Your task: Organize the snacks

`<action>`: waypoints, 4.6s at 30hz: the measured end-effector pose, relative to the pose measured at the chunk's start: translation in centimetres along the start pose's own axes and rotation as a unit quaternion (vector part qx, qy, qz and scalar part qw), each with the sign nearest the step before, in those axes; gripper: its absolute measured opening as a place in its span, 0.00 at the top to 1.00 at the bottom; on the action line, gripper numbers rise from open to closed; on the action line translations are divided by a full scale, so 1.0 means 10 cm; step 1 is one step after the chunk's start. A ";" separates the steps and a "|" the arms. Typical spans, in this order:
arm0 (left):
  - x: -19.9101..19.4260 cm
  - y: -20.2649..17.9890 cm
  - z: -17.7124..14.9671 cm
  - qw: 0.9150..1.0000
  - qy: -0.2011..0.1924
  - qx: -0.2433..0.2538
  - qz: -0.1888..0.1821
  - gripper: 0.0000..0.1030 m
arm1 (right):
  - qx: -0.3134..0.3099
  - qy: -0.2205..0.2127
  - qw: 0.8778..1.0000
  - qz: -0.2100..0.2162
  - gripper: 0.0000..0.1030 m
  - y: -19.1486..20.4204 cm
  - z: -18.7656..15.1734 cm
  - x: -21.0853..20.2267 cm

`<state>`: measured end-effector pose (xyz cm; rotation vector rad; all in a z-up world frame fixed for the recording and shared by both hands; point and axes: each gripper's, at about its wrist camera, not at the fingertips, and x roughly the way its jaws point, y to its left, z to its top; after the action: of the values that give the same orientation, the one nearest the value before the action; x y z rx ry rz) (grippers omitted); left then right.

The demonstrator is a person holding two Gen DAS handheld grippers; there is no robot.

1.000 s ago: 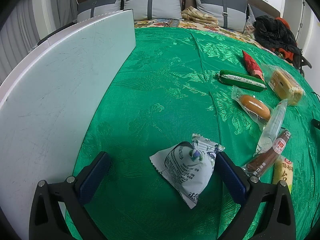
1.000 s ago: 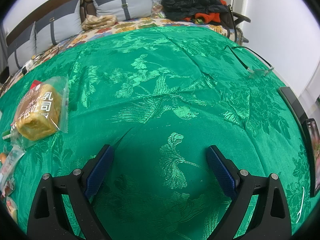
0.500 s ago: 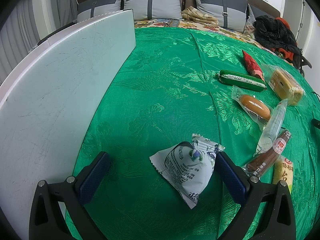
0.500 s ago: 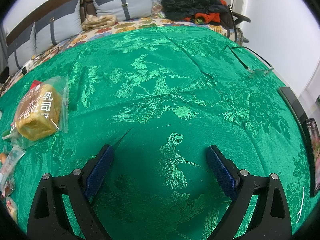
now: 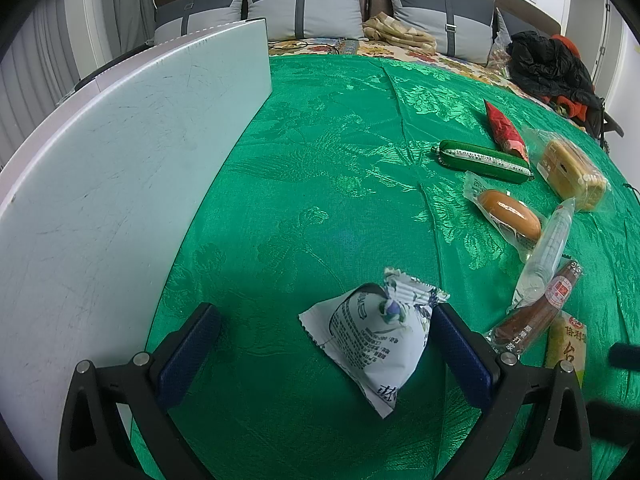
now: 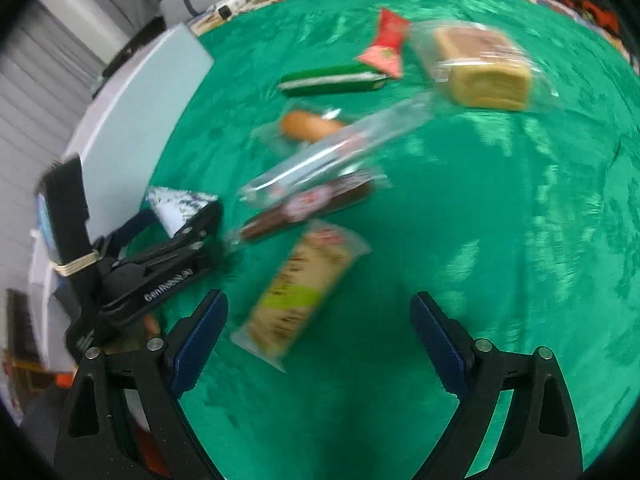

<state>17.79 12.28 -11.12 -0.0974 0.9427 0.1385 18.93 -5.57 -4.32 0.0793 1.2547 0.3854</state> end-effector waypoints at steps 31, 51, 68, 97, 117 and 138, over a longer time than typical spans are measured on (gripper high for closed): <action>-0.18 0.03 -0.05 0.997 0.039 0.050 -0.049 0.01 | 0.052 -0.045 0.997 -0.031 0.69 -1.04 -0.56 -0.57; -0.86 0.07 -0.03 0.992 0.012 -0.042 -0.120 0.63 | 0.178 -0.064 0.965 0.182 0.69 -1.21 -0.54 -0.82; -1.82 2.24 0.21 0.985 -0.041 -0.166 0.025 0.62 | -0.037 -0.071 0.946 0.314 0.69 1.73 0.49 -1.21; -1.58 -0.36 -0.08 0.989 -0.030 -0.001 -0.144 0.04 | 0.064 -0.161 0.964 -0.202 0.35 -1.72 -0.28 -0.57; -0.23 -0.61 -0.22 0.998 -0.012 -0.007 -0.060 0.04 | 0.113 -0.170 0.956 -0.211 0.08 -2.17 0.06 -0.40; -0.22 -0.58 -0.20 0.998 -0.014 -0.011 -0.058 0.02 | 0.113 -0.170 0.956 -0.211 0.08 -2.17 0.06 -0.39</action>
<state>15.86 6.10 -10.37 -0.1698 0.9055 0.0434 23.70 -26.97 -6.37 0.0669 0.9365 -0.1403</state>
